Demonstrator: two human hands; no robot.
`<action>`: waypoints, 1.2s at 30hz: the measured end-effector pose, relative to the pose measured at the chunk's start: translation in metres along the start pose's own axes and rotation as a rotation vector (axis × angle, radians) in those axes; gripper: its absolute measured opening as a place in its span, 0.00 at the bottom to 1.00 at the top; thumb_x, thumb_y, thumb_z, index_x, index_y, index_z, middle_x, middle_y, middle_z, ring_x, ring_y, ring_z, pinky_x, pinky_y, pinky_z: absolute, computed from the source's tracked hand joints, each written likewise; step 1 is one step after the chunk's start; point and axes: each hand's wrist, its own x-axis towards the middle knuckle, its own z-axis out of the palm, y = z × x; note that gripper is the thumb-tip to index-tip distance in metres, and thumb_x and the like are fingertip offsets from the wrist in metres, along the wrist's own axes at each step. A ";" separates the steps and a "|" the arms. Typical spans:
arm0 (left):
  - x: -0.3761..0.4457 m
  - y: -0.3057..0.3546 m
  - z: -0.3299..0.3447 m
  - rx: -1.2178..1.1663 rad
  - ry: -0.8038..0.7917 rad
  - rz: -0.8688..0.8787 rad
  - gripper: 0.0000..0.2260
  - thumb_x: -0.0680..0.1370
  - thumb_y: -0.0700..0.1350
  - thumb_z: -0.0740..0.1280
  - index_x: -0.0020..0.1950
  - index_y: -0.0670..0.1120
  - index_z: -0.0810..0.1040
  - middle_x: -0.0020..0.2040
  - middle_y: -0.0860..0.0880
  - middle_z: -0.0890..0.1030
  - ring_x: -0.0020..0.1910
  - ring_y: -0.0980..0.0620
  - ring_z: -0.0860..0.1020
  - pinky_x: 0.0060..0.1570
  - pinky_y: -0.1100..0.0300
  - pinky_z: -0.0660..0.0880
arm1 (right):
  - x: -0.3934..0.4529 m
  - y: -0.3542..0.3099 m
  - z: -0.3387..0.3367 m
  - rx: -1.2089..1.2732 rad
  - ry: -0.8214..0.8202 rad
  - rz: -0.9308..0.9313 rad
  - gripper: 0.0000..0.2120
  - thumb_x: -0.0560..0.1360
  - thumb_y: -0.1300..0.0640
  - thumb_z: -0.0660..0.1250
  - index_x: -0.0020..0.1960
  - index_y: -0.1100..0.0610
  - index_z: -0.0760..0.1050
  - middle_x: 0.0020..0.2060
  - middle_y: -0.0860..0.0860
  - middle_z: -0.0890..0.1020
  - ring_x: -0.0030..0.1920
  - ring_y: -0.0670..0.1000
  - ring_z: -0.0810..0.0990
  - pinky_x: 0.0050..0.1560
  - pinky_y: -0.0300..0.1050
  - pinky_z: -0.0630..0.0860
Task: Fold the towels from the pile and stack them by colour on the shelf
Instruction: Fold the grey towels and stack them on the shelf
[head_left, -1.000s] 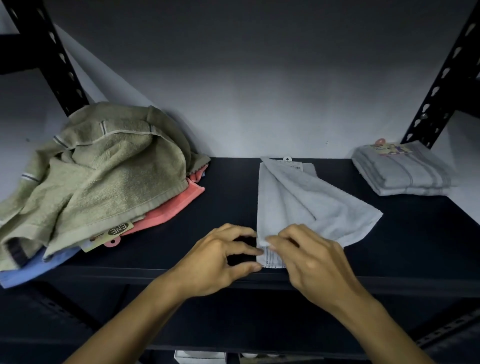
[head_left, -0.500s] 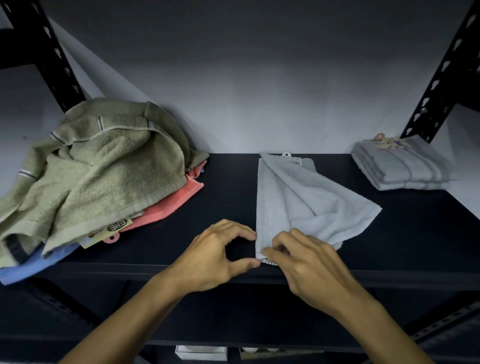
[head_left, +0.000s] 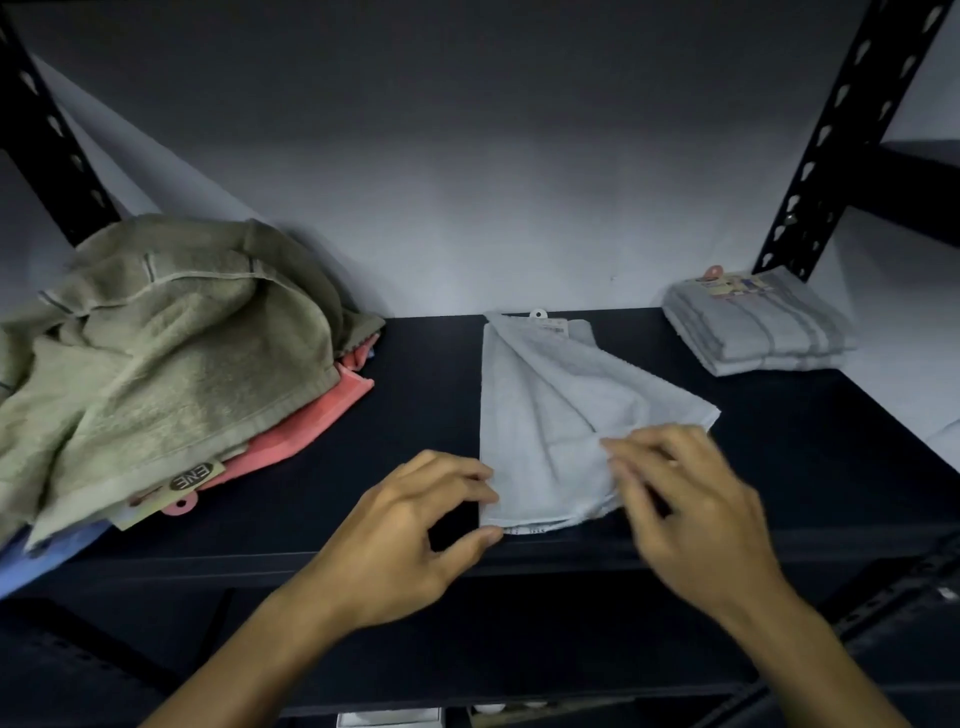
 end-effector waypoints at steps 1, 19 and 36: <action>0.001 0.004 0.002 0.030 0.022 0.026 0.14 0.78 0.57 0.67 0.59 0.51 0.81 0.61 0.59 0.77 0.62 0.61 0.74 0.58 0.58 0.76 | 0.002 0.011 -0.006 -0.036 0.045 0.150 0.08 0.75 0.62 0.69 0.53 0.57 0.82 0.46 0.48 0.78 0.47 0.48 0.76 0.31 0.43 0.76; 0.003 0.009 0.021 0.065 0.037 0.069 0.11 0.78 0.52 0.67 0.52 0.50 0.86 0.51 0.58 0.83 0.54 0.63 0.79 0.47 0.60 0.80 | 0.006 0.059 -0.009 -0.234 -0.126 -0.082 0.04 0.72 0.57 0.74 0.45 0.57 0.81 0.40 0.49 0.78 0.39 0.49 0.78 0.21 0.41 0.70; 0.002 0.011 0.020 0.046 0.037 0.056 0.12 0.77 0.54 0.66 0.52 0.51 0.86 0.51 0.60 0.84 0.55 0.65 0.78 0.50 0.63 0.79 | 0.026 0.064 -0.020 -0.169 -0.246 -0.154 0.10 0.76 0.60 0.59 0.48 0.55 0.79 0.48 0.46 0.78 0.47 0.48 0.74 0.26 0.37 0.64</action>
